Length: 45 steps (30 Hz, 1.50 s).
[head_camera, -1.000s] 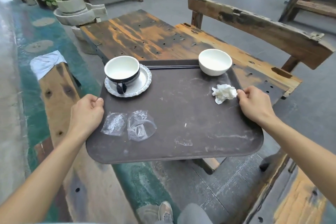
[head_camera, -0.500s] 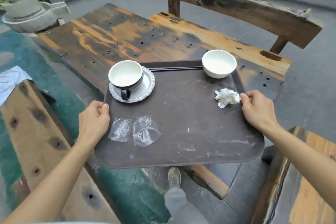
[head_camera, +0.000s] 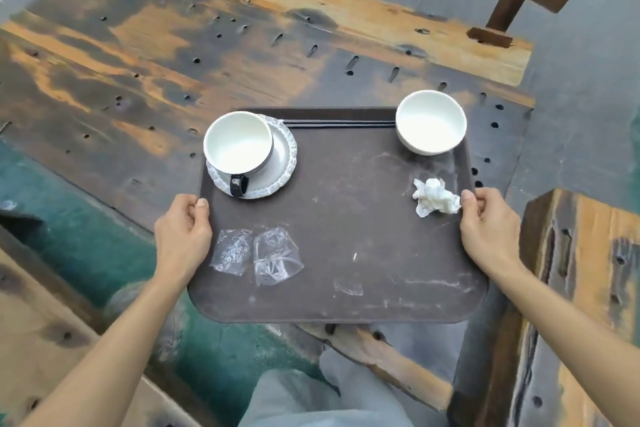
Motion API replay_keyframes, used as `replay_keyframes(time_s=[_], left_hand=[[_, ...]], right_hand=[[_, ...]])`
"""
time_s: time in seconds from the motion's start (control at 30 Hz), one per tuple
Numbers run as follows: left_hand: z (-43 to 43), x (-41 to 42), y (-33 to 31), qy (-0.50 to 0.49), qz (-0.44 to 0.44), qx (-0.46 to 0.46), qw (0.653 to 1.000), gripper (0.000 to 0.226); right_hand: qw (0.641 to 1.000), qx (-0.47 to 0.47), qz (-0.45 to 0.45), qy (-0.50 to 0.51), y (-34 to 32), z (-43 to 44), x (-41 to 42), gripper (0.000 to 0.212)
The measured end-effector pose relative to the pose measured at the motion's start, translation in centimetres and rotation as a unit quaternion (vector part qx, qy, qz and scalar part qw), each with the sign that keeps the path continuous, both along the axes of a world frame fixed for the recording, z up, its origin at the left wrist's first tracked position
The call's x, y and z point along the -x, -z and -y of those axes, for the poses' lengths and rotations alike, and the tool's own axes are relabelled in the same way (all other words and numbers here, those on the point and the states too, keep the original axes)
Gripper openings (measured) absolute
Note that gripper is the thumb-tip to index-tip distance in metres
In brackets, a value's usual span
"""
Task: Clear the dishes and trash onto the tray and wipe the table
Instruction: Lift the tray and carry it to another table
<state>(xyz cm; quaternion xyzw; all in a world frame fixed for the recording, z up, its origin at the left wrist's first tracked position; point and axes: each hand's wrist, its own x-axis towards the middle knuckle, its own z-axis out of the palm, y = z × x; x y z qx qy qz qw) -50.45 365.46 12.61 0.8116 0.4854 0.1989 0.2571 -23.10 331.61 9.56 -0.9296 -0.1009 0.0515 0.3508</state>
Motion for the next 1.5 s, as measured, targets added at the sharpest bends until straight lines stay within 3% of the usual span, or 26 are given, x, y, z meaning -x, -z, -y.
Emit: replay_keyframes(time_s=[0.6, 0.97, 1.5], left_hand=[[-8.3, -10.9, 16.6, 0.188, -0.130, 0.026, 0.973, 0.021], [-11.6, -14.1, 21.1, 0.242, -0.144, 0.044, 0.958, 0.022], [-11.6, -14.2, 22.7, 0.212, -0.126, 0.069, 0.967, 0.017]], right_hand=[[0.982, 0.046, -0.055, 0.173, 16.3, -1.1, 2.0, 0.027], [0.970, 0.071, -0.045, 0.226, 20.0, -2.5, 3.0, 0.026], [0.961, 0.081, -0.038, 0.263, 20.2, -2.8, 2.5, 0.033]])
